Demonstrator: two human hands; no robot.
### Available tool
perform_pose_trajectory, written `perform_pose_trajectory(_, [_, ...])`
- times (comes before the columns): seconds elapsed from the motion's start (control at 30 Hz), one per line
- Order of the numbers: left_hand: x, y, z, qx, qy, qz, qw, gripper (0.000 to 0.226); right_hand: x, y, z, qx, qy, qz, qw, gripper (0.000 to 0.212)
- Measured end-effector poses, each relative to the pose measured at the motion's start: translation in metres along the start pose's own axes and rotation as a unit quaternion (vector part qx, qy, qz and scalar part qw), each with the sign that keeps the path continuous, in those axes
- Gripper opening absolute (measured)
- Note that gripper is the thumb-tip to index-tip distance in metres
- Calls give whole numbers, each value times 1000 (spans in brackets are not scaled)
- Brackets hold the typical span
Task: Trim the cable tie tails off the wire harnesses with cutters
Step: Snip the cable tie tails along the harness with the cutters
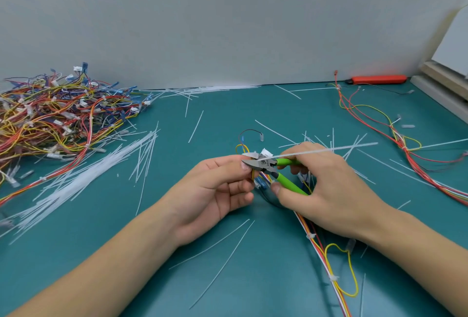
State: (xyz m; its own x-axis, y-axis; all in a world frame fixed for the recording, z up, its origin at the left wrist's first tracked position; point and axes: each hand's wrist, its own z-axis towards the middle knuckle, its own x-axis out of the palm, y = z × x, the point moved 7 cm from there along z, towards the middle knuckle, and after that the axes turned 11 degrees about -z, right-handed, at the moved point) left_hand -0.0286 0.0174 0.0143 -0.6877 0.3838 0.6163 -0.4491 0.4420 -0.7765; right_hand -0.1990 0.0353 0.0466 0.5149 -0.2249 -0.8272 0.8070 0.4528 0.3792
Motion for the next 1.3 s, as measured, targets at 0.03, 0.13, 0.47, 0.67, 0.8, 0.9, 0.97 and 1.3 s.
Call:
perform_pose_trajectory(0.03, [0,0,0,0,2,-2,1000,32,0,0,0,-4,0,2,1000,23])
perform_pose_trajectory(0.13, [-1,1,0,-2,2,-2,1000,31,1,-2,1,-1,5,-1,1000,21])
perform_pose_trajectory(0.47, [-4,1,-1,-3,-3,-8,1000,24,3,-7,-1,13,21,5,1000,19])
perform_pose_trajectory(0.67, [-4,2,0,-2,-13,-1,1000,27,5,-5,-1,10,17,-23,1000,36])
perform_pose_trajectory(0.8, [-5,1,1,1,-13,8,1000,32,3,-3,-1,13,16,-25,999,42])
perform_pose_trajectory(0.9, [-6,1,1,1,-19,7,1000,28,4,-4,-1,14,24,-25,999,43])
perform_pose_trajectory(0.97, [-6,1,1,2,-23,5,1000,27,4,-4,0,16,25,-26,999,43])
perform_pose_trajectory(1.3, [-4,0,1,2,-21,4,1000,17,9,-4,-2,32,37,-18,999,23])
